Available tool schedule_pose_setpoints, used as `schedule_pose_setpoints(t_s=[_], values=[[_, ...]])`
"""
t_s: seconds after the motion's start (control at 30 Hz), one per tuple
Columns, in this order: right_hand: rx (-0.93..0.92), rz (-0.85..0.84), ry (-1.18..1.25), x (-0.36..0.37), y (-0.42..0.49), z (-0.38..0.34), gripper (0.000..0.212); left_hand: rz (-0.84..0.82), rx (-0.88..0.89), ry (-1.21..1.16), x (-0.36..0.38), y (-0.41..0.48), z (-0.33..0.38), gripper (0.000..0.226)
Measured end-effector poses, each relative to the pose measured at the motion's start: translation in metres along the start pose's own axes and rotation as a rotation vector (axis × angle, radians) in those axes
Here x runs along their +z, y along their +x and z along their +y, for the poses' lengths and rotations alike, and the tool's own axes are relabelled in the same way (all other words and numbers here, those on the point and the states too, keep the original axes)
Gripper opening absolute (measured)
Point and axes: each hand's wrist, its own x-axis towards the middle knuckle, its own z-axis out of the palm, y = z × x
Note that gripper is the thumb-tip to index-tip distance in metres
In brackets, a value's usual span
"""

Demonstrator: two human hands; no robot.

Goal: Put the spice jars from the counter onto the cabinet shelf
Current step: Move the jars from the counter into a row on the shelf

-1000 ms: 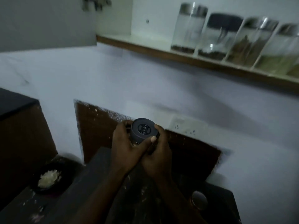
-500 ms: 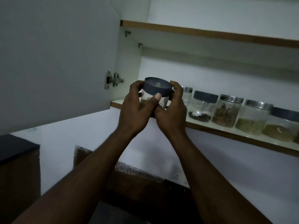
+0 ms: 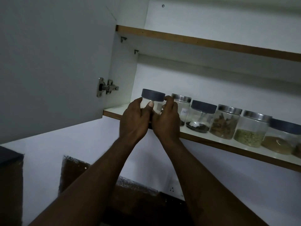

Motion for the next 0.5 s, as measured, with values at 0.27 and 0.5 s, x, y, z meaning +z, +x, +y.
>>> schedule_pose_setpoints(t_s=[0.27,0.5], values=[[-0.053,-0.019,-0.122,0.001,-0.004,0.000,0.033,-0.071,0.160,0.329,0.008,-0.008,0.004,0.072],[-0.058,-0.113,0.017,-0.023,-0.013,-0.001,0.026,-0.095,0.138,0.276,0.002,-0.014,0.007,0.064]])
